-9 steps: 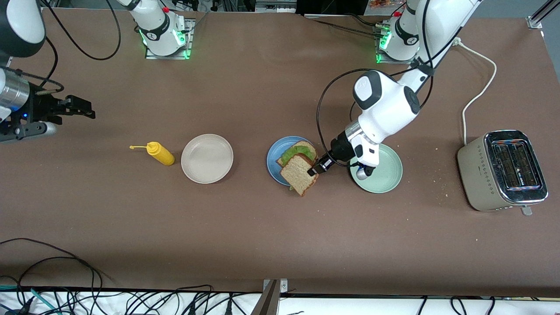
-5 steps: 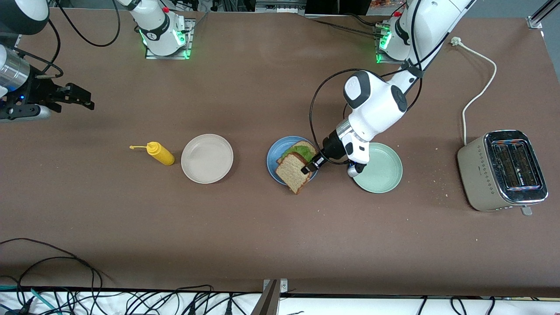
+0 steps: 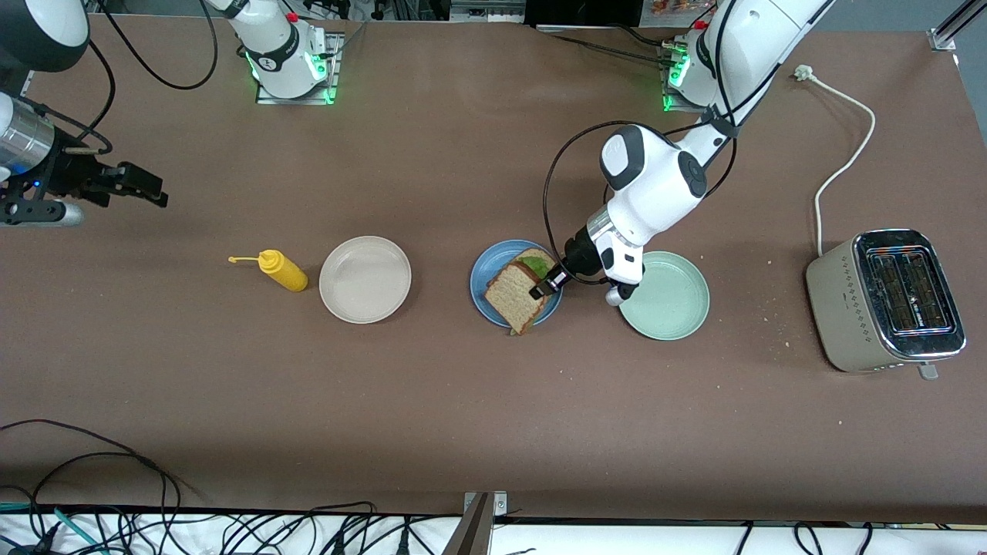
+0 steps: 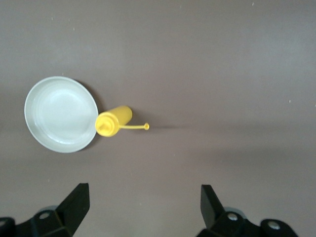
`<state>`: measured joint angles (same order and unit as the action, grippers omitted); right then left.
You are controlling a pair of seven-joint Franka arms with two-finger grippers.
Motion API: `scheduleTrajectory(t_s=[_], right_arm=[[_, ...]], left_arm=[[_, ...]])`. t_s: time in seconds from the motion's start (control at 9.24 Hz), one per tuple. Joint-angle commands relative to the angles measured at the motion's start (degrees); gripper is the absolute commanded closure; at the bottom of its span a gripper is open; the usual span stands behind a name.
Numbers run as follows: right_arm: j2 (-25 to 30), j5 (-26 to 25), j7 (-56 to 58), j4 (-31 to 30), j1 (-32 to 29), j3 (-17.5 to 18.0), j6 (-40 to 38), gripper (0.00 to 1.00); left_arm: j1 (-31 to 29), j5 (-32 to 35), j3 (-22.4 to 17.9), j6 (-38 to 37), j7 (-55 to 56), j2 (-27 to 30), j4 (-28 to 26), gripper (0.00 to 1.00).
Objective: Make sandwich in blue plate with both arms
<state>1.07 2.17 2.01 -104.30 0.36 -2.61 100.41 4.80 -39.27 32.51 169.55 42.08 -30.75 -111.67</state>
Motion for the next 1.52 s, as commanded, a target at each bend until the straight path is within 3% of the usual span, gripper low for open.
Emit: scheduleTrajectory(t_s=[0.0, 0.32, 0.65, 0.76, 1.08, 1.19, 1.3, 1.41], right_arm=[[-1.5, -1.3, -0.9, 2.3, -0.4, 0.4, 2.5, 0.0], [-0.5, -1.8, 0.2, 8.4, -0.5, 0.3, -5.2, 0.0], [-1.6, -0.3, 1.8, 10.4, -1.0, -1.2, -5.9, 0.0], [-1.6, -0.8, 1.8, 10.9, -0.7, -1.0, -5.9, 0.0], [-1.6, -1.3, 1.7, 10.9, -0.6, -0.9, -5.8, 0.0], [-1.6, -1.3, 1.7, 10.9, -0.5, -0.8, -5.8, 0.0], [-1.7, -1.3, 1.6, 10.9, -0.4, -0.7, -5.8, 0.0], [-1.7, -1.3, 1.6, 10.9, -0.4, -0.6, -5.8, 0.0]], left_arm=[[0.3, -2.0, -0.3, 1.0, -2.3, 0.3, -2.0, 1.0], [0.3, -2.0, -0.4, 0.9, -2.1, -0.4, -3.0, 1.0], [-0.3, -1.9, -0.6, 0.7, -2.0, -0.4, -6.8, 0.96], [-0.9, -1.9, -0.6, 0.7, -2.0, -0.3, -7.6, 0.86], [-1.2, -1.9, -0.6, 0.5, -1.9, -0.3, -7.6, 0.41], [-1.0, -1.9, -0.6, 0.6, -1.9, -0.3, -7.6, 0.08], [-0.9, -1.9, -0.6, 0.5, -1.9, -0.1, -7.6, 0.0], [-1.0, -1.9, -0.6, 0.5, -1.8, 0.0, -7.6, 0.0]])
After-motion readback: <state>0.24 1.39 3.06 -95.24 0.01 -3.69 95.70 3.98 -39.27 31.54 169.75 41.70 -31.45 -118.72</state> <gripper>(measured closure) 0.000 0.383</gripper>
